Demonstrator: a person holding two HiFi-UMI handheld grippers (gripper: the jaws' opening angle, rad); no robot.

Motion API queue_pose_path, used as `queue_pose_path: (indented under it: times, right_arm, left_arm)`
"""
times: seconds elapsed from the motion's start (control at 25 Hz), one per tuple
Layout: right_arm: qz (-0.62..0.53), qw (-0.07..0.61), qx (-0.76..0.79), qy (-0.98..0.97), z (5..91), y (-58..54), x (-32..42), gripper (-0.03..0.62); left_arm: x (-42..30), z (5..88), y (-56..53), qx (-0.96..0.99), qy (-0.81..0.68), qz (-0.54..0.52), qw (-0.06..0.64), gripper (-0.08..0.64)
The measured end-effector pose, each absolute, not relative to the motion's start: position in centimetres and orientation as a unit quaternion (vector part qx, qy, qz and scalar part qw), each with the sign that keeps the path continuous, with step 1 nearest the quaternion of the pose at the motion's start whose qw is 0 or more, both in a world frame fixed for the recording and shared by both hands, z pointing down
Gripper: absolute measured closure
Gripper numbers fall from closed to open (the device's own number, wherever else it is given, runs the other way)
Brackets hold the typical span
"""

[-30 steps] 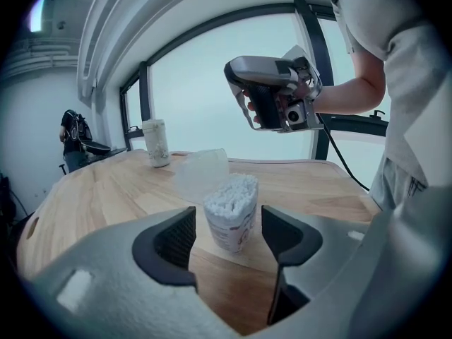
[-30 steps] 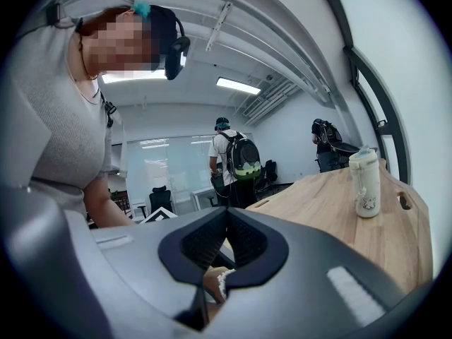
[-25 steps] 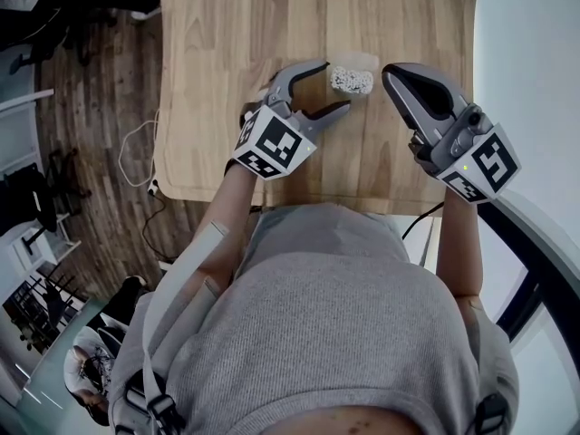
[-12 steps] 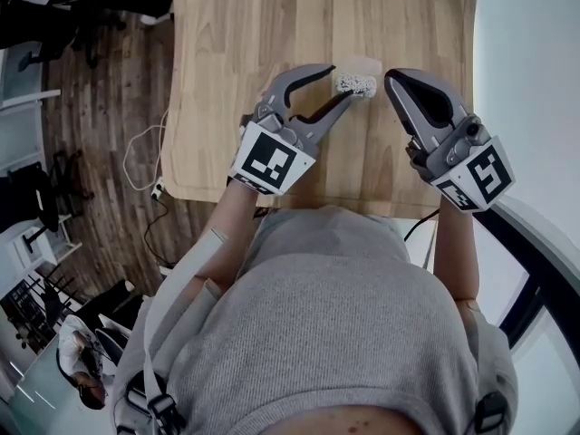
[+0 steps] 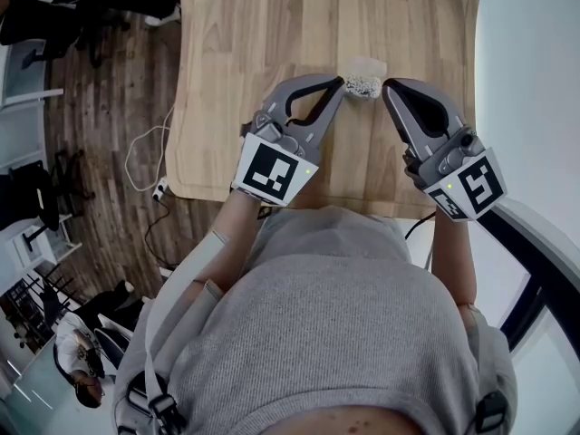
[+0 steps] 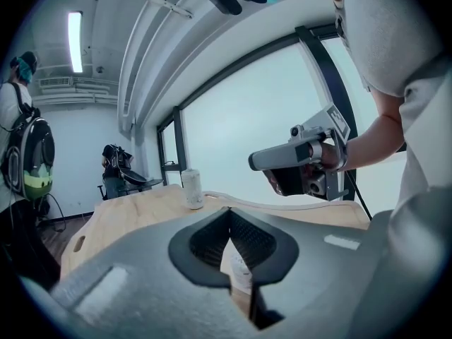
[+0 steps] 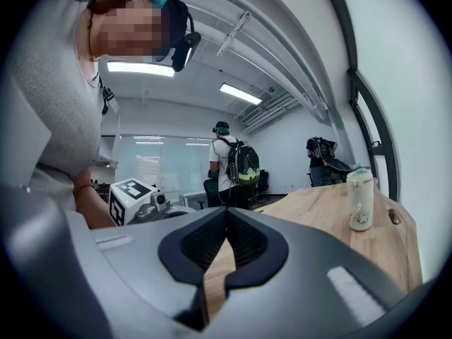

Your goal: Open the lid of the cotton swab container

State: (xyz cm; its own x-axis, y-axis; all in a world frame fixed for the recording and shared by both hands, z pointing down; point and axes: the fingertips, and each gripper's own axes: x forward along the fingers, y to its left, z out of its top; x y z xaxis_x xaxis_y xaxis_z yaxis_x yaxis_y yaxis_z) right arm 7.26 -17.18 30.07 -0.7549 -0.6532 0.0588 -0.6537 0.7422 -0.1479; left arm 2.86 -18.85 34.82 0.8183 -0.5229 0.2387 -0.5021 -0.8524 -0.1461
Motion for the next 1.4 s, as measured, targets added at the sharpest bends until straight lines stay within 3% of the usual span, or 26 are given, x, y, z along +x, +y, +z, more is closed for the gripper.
queue_pose_path:
  times: [0.76, 1.4]
  right_arm:
    - [0.07, 0.0, 0.377, -0.924, 30.4, -14.2, 4.0, 0.591]
    - [0.048, -0.001, 0.385, -0.922, 27.7, -6.5, 7.9, 0.591]
  left_arm:
    - [1.6, 33.0, -15.2, -0.965, 0.243, -0.101, 0.012, 0.561]
    - [4.5, 30.0, -6.6, -0.951, 0.3, -0.075, 0.007, 0.56]
